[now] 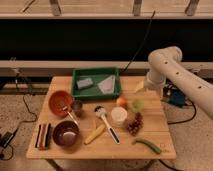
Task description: Wipe table surface with brush
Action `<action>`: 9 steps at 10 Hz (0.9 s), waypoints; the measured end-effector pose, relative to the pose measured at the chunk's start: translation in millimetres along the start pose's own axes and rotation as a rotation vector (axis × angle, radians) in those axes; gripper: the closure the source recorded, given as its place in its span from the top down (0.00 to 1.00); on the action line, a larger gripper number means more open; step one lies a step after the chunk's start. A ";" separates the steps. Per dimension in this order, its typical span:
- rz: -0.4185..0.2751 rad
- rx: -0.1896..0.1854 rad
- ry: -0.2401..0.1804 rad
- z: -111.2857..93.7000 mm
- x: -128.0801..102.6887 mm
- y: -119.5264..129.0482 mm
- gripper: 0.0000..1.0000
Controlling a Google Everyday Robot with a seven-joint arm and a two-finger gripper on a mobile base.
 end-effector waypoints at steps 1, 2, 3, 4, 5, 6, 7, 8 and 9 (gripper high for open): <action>-0.022 0.007 0.000 0.0 6.2 -6.5 0.80; -0.044 0.013 -0.002 0.7 7.5 -15.6 0.80; -0.068 0.012 -0.007 1.8 2.2 -21.1 0.80; -0.081 0.013 -0.008 1.7 -2.5 -24.4 0.80; -0.118 0.020 -0.006 2.3 -16.6 -35.0 0.80; -0.144 0.022 -0.009 5.4 -27.6 -46.4 0.80; -0.185 0.026 -0.016 12.3 -39.6 -69.3 0.80; -0.228 0.026 -0.023 19.8 -50.6 -92.1 0.80; -0.264 0.029 -0.031 26.5 -59.8 -111.2 0.80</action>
